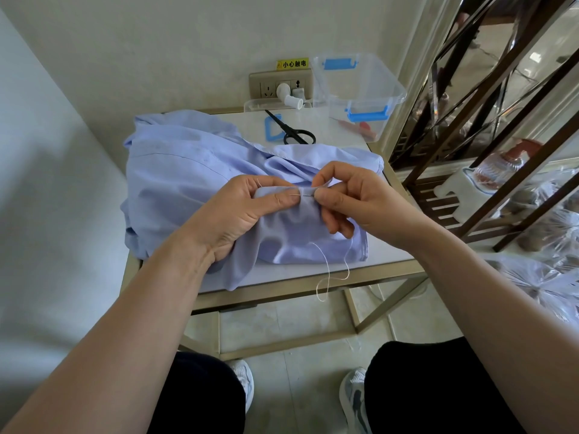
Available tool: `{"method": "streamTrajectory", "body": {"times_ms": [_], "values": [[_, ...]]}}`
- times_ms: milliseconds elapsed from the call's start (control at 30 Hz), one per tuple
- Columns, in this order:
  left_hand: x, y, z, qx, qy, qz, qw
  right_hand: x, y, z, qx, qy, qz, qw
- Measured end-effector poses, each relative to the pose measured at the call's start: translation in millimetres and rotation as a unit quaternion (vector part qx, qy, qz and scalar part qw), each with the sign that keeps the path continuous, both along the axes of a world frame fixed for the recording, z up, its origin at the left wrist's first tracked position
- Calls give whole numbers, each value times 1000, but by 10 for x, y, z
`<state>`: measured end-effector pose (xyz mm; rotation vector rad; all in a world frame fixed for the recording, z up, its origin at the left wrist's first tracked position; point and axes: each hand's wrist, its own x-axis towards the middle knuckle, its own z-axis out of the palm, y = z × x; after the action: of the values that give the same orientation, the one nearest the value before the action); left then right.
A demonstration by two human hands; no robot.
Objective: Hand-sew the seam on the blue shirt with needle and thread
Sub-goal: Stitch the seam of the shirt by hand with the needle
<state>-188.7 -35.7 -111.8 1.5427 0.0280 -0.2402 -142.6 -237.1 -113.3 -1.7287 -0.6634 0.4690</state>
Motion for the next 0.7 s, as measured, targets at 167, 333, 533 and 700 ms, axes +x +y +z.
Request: {"method": "streamTrajectory", "body": {"times_ms": [167, 333, 533, 700], "values": [[15, -14, 5, 10, -15, 23, 1000, 28, 1, 12, 21, -7, -12, 1000], [15, -49, -18, 2, -6, 18, 1000, -1, 43, 24, 25, -11, 4, 1000], [7, -82, -13, 13, -18, 11, 1000, 20, 71, -29, 0, -48, -34, 998], [48, -82, -30, 67, -35, 67, 995, 48, 66, -44, -26, -254, -136, 957]]}}
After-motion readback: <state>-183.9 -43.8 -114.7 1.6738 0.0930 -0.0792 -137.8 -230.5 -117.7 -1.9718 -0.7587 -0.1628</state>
